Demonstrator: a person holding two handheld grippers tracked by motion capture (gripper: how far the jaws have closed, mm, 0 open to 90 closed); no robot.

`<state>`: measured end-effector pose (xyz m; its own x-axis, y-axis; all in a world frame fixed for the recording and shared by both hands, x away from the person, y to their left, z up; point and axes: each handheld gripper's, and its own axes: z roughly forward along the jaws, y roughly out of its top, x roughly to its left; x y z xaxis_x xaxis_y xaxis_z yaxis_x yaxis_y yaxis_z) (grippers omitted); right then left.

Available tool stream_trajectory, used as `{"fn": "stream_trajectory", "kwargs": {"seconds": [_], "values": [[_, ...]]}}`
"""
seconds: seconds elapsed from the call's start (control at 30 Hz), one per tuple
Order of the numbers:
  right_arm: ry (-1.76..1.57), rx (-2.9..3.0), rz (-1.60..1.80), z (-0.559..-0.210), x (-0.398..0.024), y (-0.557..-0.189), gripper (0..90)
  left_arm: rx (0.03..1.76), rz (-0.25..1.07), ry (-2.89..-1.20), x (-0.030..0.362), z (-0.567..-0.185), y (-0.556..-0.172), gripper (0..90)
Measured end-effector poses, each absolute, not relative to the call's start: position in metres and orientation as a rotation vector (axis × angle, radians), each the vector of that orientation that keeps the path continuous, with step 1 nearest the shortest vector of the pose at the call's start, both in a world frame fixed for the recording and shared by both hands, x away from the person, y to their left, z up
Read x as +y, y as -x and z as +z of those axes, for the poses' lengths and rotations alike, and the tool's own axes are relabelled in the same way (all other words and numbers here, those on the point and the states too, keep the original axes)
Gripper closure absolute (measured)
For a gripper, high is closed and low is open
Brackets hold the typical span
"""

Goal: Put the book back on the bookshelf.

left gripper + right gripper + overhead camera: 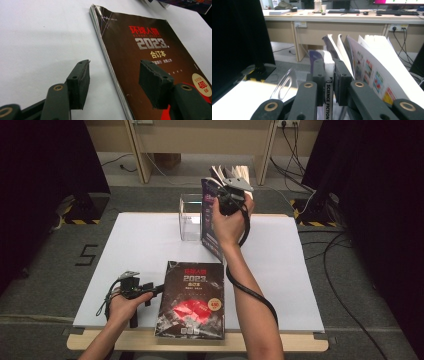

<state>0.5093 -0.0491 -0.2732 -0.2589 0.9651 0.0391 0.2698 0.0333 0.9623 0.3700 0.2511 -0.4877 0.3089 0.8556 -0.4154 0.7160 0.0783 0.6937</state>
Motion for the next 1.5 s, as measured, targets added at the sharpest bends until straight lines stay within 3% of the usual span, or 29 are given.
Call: {"fn": "stream_trajectory", "kwargs": {"seconds": [0.4,0.67,1.27,1.5], "values": [[-1.287,1.696,1.265,-0.282,-0.07,-0.462,81.1,1.445,0.18,-1.668,0.249,-0.489,-0.369,41.6],[-1.323,1.757,1.263,-0.29,-0.082,-0.45,78.3,1.447,0.173,-1.67,0.248,-0.49,-0.369,41.6],[-1.413,1.882,1.18,-0.283,-0.078,-0.476,73.9,1.446,0.166,-1.662,0.25,-0.489,-0.369,41.5],[-1.426,1.931,1.129,-0.282,-0.075,-0.484,80.3,1.447,0.168,-1.661,0.25,-0.489,-0.37,41.5]]}}
